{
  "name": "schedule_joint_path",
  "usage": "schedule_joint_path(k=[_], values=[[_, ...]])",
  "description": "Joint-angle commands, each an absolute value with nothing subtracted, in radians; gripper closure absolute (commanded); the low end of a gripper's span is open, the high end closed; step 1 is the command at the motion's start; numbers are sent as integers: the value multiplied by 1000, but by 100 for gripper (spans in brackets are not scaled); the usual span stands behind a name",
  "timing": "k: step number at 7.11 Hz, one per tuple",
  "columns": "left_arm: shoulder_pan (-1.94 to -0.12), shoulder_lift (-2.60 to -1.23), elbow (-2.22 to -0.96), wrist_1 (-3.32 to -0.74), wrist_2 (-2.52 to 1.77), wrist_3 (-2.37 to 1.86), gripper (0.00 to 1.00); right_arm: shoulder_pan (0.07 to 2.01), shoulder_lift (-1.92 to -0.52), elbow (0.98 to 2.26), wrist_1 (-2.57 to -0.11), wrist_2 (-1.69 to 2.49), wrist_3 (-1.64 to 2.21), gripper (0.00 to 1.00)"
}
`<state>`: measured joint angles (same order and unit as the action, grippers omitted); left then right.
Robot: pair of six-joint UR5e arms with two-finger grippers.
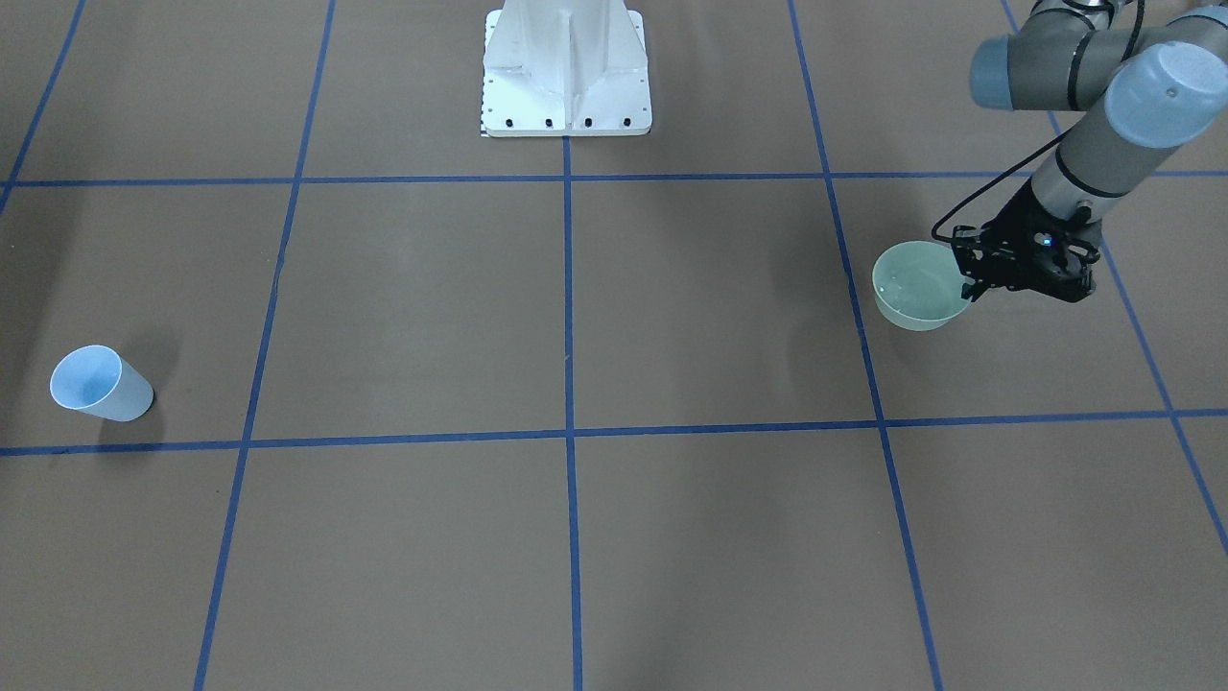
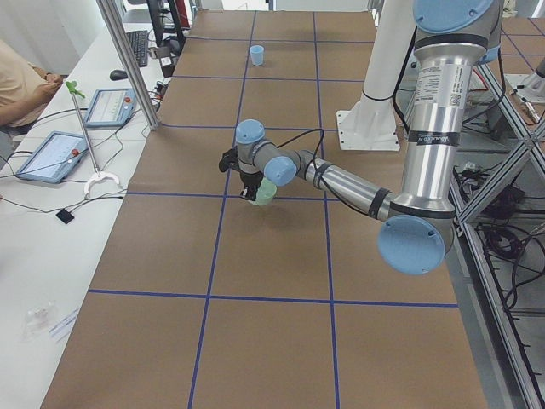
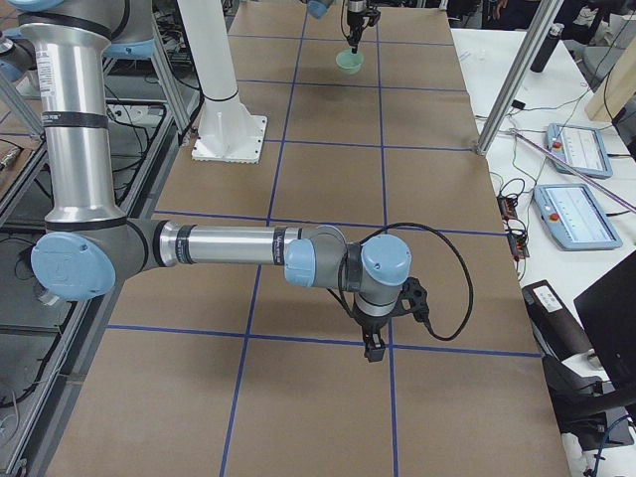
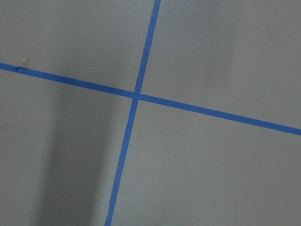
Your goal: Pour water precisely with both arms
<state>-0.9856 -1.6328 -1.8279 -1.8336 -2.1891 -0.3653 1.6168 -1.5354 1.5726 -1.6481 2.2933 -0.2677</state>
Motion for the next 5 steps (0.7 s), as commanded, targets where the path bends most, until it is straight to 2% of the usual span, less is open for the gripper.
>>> schedule_joint_path(k=[1,4,5], values=[[-1072,-1611,-1729,-1867,-2217,-209,100,1617,-1536,1572,-1647,2293,-268,0],[-1115,-1615,-1583,-1978,-2261,-133,100,1617,-1536,1571,-1626,2293,-267,0],[-1115,-1623,-1566,-1986,-2261,-133,81,1617,-1536,1572,-1626,2293,-267,0]])
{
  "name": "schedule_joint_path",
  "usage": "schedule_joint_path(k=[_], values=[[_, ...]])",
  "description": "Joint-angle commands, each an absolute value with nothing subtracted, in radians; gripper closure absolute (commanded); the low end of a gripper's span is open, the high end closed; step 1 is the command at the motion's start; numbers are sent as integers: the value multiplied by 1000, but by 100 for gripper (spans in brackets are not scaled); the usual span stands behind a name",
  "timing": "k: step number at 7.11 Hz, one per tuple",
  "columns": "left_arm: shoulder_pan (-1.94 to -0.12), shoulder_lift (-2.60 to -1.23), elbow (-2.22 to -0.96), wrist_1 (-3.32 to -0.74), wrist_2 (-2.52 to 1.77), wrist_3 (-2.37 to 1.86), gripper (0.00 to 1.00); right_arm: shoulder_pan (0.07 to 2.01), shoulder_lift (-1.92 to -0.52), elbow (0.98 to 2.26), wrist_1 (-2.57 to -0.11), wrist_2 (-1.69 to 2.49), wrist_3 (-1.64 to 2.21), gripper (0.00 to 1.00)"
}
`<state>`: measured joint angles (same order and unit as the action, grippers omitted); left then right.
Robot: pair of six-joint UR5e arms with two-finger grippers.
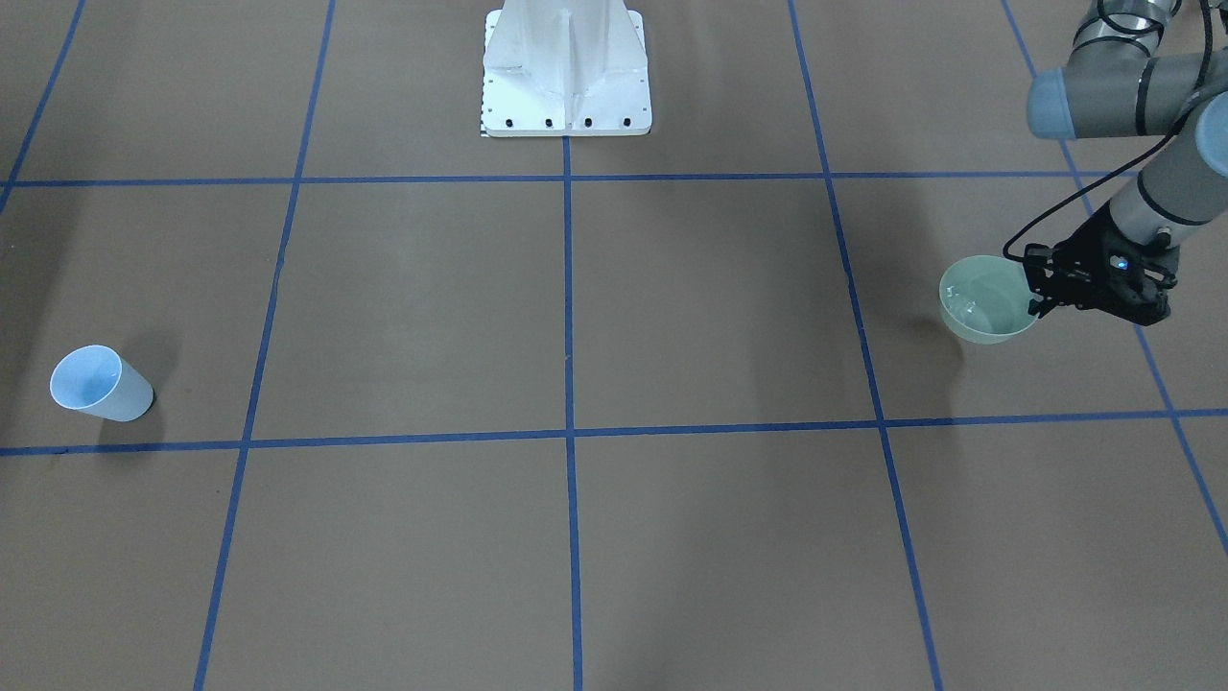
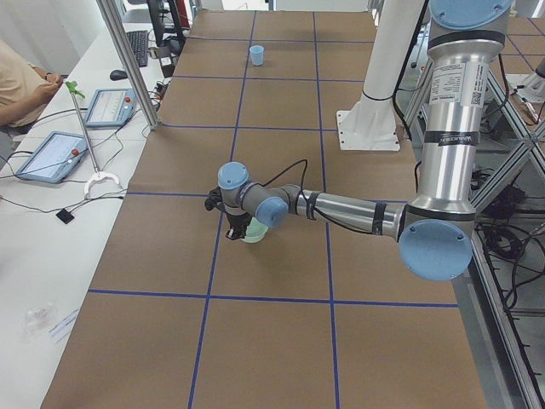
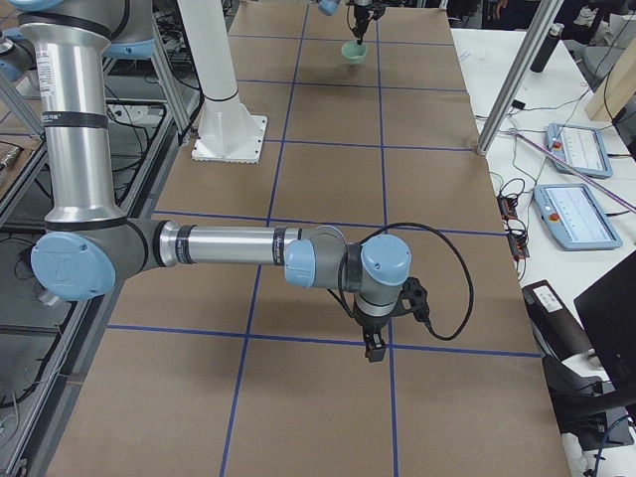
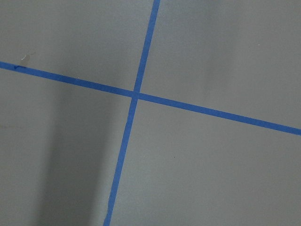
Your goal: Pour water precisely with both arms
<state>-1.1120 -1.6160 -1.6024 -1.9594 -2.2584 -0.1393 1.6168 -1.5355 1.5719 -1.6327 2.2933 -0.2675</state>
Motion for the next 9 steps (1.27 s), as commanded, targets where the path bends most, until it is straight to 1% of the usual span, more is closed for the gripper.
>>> schedule_joint_path(k=[1,2,3,4,6,7,8,9], values=[[-1115,-1624,-1556,-1991,-2261,-132,70,1617,-1537,1572,-1626,2293,-267,0],[-1115,-1624,-1555,-1999,-2261,-133,62,1617,-1537,1571,-1626,2293,-268,0],[-1117,-1631,-1563,-2003,-2261,-132,1,1617,-1537,1572,-1626,2293,-268,0],[-1153,-1632,-1571,-2009,-2269,-132,0,1617,-1536,1569,-1625,2293,-268,0],[-1338,-1657,-1566,-1991,-2418,-126,0,1617,-1537,1559,-1621,2293,-268,0],[-1371,-1657,-1560,-1977,-2422,-45,0,1615,-1537,1559,-1621,2293,-268,0],[-1444,-1661,-1563,-1844,-2419,120,0,1615,-1537,1552,-1621,2293,-268,0],[-1522,-1698,-1560,-1687,-2408,306,0,1615,-1536,1549,-1621,2293,-268,0]])
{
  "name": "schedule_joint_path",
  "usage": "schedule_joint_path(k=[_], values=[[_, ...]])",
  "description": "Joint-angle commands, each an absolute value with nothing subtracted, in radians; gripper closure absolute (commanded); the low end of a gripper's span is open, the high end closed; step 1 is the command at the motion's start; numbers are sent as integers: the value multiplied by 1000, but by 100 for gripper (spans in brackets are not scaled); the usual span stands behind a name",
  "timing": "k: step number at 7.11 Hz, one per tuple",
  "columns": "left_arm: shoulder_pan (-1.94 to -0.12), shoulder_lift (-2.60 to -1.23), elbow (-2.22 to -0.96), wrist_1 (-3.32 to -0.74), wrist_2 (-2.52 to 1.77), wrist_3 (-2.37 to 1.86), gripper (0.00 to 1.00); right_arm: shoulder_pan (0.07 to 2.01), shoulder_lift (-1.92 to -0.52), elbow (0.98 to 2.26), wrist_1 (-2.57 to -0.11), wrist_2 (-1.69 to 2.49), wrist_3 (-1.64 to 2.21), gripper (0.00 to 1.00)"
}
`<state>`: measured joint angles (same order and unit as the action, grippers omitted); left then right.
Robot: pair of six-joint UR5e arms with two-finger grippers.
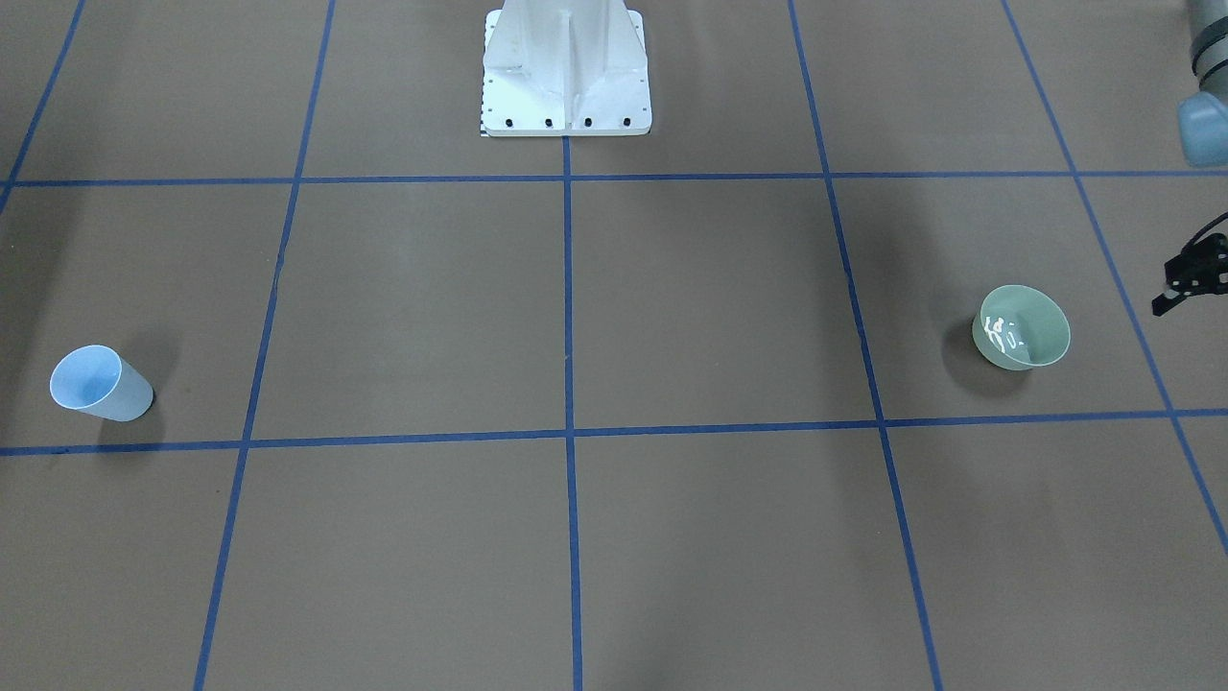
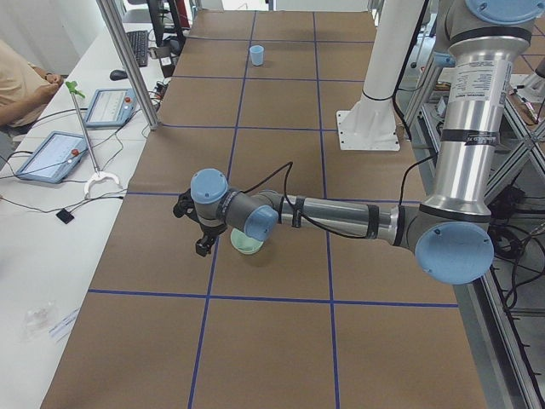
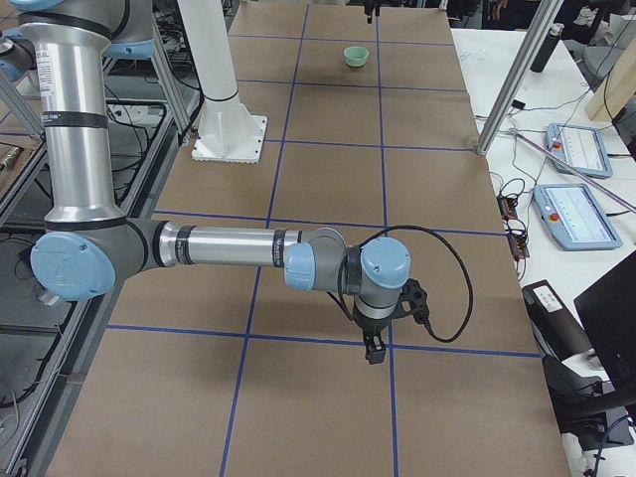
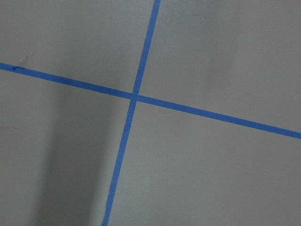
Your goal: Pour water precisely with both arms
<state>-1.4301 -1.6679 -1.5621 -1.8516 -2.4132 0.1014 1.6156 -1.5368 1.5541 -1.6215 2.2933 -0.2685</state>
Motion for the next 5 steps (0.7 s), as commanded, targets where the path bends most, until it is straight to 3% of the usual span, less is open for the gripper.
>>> schedule_joint_path(k=[1,3,5], values=[[-1575,-1730,-1560,-1558,-2392,447,0,1615,-1537,1548,-1621,2293,-270,0],[-1644,-1724,-1554,-1483,-2255,457,0,1615,-1537,1534,-1621,2292,-272,0],[-1643,-1709,-1551,-1514,-2184,170,0,1615,-1542,1532,-1621,2292,-270,0]])
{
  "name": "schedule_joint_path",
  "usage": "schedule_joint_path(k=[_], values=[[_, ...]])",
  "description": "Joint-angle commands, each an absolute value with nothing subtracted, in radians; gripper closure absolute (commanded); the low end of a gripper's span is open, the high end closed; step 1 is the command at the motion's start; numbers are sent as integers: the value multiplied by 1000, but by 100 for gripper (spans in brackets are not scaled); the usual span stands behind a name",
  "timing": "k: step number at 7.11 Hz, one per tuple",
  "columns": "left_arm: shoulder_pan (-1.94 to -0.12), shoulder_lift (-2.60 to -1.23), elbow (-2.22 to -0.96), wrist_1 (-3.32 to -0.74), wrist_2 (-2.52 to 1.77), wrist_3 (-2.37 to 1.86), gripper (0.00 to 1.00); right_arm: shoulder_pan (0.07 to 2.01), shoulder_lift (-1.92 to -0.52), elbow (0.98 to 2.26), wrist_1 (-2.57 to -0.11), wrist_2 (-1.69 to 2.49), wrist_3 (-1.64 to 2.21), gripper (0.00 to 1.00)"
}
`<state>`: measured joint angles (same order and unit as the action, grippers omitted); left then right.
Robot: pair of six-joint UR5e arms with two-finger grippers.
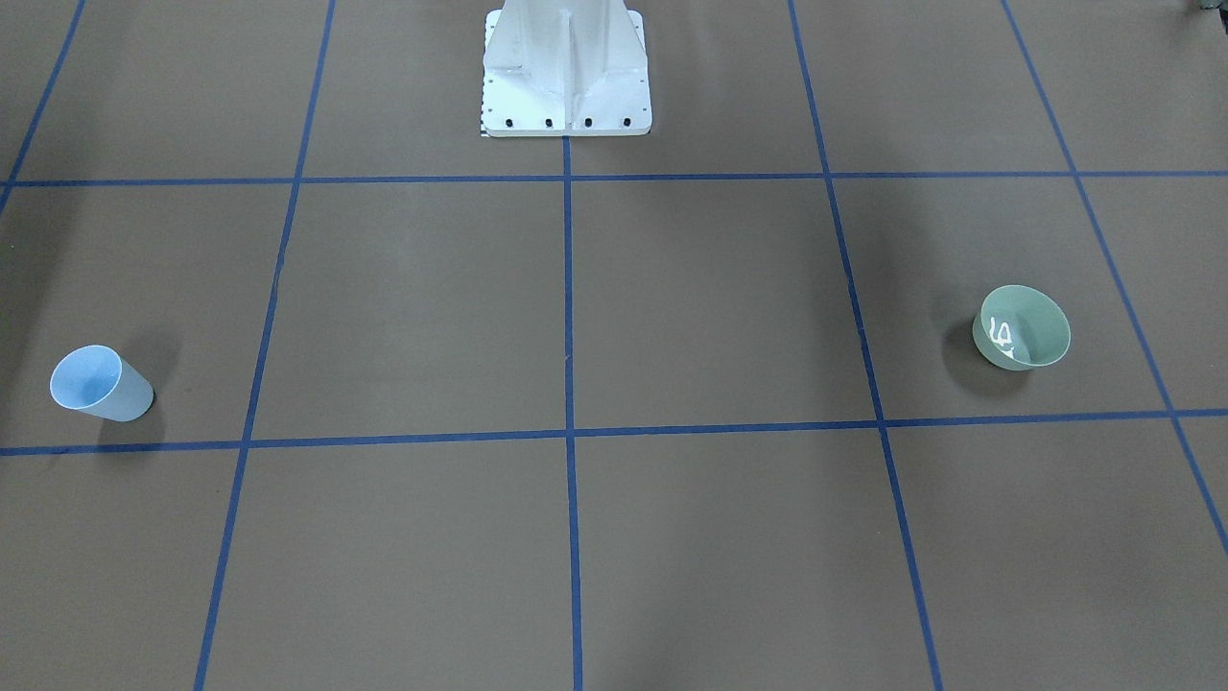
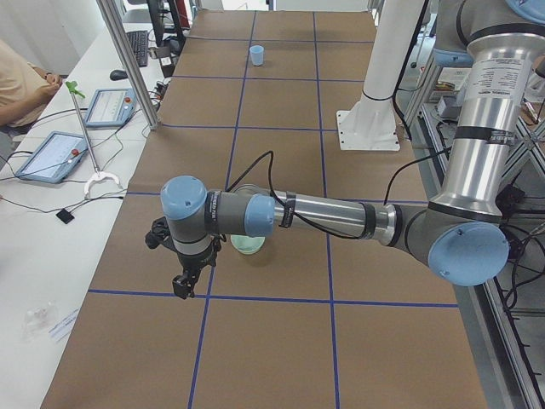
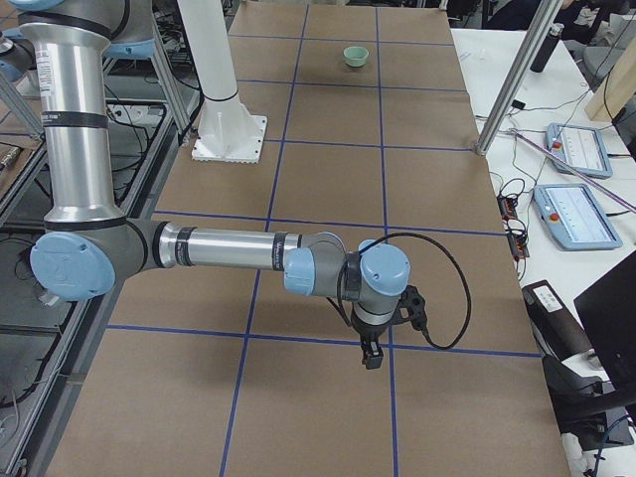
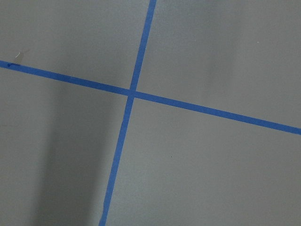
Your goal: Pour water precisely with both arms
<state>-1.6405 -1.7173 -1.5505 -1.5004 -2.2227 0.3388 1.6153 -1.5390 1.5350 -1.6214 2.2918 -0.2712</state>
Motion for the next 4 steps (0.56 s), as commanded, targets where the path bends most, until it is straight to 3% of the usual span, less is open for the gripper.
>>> schedule_joint_path(k=[1,4], values=[[-1641,-1707,-1563,-1517,-2187,-53,0,1615,-1542,1526,-1621,2292,-270,0],[-1641,-1619,-1571,-1600,-2318,-59,0,1615,-1555,1529,-1621,2293,-272,0]])
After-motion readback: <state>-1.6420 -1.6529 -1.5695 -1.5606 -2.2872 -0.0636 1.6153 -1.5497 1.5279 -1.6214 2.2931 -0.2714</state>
